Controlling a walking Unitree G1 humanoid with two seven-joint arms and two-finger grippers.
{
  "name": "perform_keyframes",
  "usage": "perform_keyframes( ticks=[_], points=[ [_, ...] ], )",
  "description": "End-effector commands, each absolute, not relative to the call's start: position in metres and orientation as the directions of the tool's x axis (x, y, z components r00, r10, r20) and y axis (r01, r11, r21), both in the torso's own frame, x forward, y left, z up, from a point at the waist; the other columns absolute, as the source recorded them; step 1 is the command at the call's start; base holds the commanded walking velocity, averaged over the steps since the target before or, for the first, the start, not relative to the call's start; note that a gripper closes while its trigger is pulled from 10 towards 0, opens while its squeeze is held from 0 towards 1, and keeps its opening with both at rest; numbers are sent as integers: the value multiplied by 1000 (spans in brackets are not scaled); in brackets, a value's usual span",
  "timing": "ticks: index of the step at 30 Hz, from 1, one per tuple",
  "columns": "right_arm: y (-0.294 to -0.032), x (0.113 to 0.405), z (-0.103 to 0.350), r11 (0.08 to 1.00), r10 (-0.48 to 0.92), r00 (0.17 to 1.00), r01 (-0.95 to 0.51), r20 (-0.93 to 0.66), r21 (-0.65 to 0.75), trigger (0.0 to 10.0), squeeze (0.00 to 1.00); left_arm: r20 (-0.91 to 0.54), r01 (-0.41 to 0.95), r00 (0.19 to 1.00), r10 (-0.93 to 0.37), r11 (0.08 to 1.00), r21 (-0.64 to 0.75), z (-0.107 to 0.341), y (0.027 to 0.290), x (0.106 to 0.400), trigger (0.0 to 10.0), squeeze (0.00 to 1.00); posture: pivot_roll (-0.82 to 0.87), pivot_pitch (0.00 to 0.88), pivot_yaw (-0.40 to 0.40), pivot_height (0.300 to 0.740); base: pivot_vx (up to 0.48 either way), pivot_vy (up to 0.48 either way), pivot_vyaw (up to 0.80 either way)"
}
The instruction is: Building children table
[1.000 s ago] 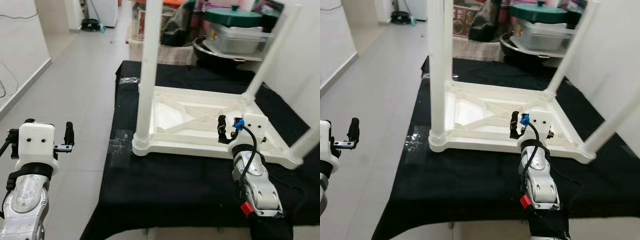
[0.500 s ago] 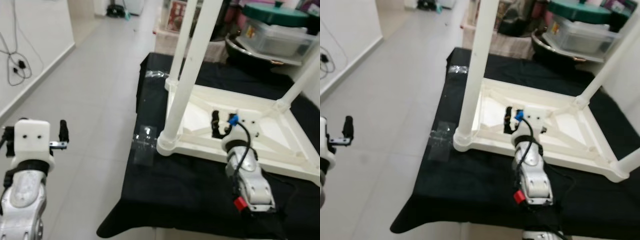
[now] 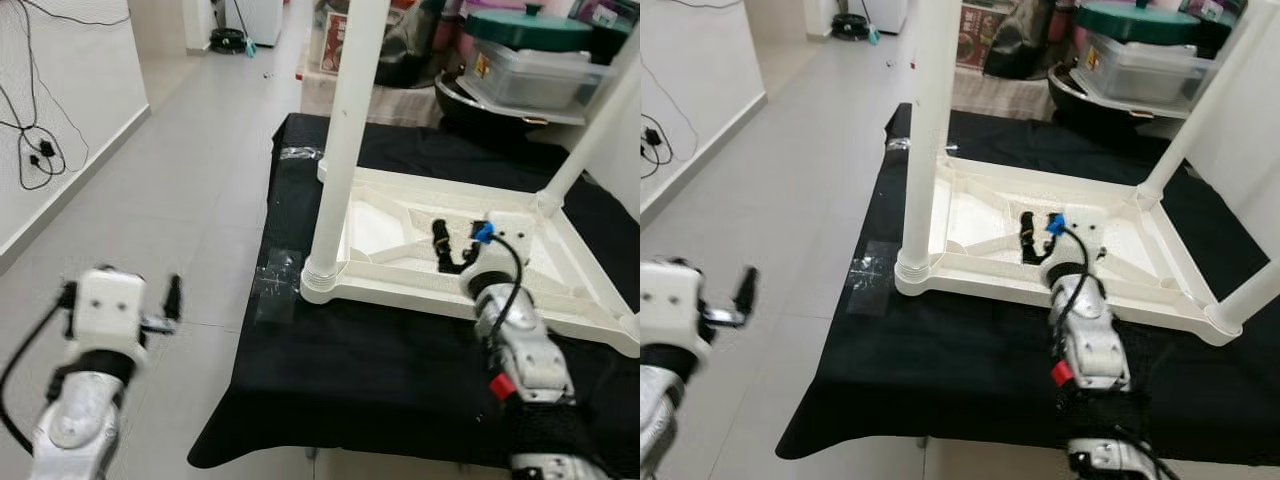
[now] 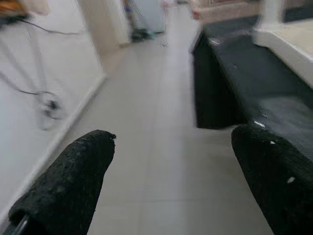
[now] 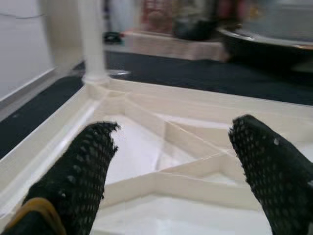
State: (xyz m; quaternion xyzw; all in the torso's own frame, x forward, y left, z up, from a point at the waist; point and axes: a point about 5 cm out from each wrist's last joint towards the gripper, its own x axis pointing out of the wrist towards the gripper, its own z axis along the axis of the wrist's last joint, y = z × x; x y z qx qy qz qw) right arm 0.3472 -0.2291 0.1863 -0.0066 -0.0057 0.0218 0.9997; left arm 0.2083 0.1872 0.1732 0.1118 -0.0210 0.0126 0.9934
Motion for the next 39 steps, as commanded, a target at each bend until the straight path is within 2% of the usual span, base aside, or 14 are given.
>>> perform_keyframes(
  ticks=[1, 2, 5, 6, 8, 9, 10, 11, 12, 14, 23, 26, 30, 39],
  points=[
    [-235, 349, 186, 993, 116, 993, -116, -9, 18, 10000, 94, 27, 52, 998, -59, 976, 210, 170, 176, 205, 10000, 0, 156, 99, -122, 740, 0, 0, 0],
    [-239, 350, 190, 974, 223, 974, -222, -28, 40, 10000, 1000, -16, 140, 990, -140, 972, 187, 162, 166, 199, 10000, 0, 156, 105, -121, 740, 0, 0, 0],
    [-243, 349, 194, 951, 309, 950, -308, -40, 19, 10000, 1000, -48, 213, 977, -208, 960, 180, 157, 157, 193, 10000, 0, 156, 106, -123, 740, 0, 0, 0],
    [-244, 346, 197, 909, 417, 908, -416, -52, 20, 10000, 1000, -77, 285, 958, -277, 947, 150, 152, 148, 187, 10000, 0, 157, 112, -122, 740, 0, 0, 0],
    [-242, 336, 200, 808, 589, 805, -589, -72, 29, 10000, 0, -121, 403, 912, -393, 912, 78, 146, 132, 175, 10000, 0, 158, 117, -123, 740, 0, 0, 0],
    [-242, 336, 200, 808, 589, 805, -589, -72, 29, 10000, 0, -121, 403, 912, -393, 912, 78, 146, 132, 175, 10000, 0, 158, 117, -123, 740, 0, 0, 0],
    [-240, 330, 202, 751, 660, 748, -658, -68, 55, 10000, 0, -129, 437, 895, -426, 897, 70, 144, 127, 171, 10000, 0, 156, 119, -121, 740, 0, 0, 0],
    [-240, 330, 202, 751, 660, 748, -658, -68, 55, 10000, 0, -129, 437, 895, -426, 897, 70, 144, 127, 171, 10000, 0, 156, 119, -121, 740, 0, 0, 0],
    [-237, 326, 203, 687, 726, 686, -720, -56, 93, 10000, 0, -132, 479, 873, -469, 876, 54, 144, 121, 167, 10000, 0, 154, 120, -121, 740, 0, 0, 0],
    [-231, 325, 205, 626, 779, 626, -773, -36, 99, 10000, 0, -134, 538, 837, -531, 843, 21, 144, 112, 161, 10000, 0, 157, 123, -119, 740, 0, 0, 0],
    [-204, 347, 215, 572, 814, 579, -812, 39, 116, 10000, 0, -103, 556, 828, -551, 831, 21, 149, 107, 156, 10000, 0, 168, 124, -121, 740, 0, 0, 0],
    [-182, 356, 215, 519, 848, 527, -847, 54, 113, 10000, 0, -100, 549, 833, -544, 835, 32, 149, 108, 153, 10000, 0, 174, 137, -124, 740, 0, 0, 0],
    [-171, 359, 215, 496, 862, 503, -862, 61, 100, 10000, 0, -102, 552, 831, -547, 833, 35, 149, 108, 151, 10000, 0, 175, 141, -126, 740, 0, 0, 0],
    [-152, 365, 216, 489, 867, 493, -869, 72, 71, 10000, 0, -112, 567, 821, -560, 823, 39, 149, 105, 148, 10000, 0, 173, 155, -132, 740, 0, 0, 0]
  ],
)
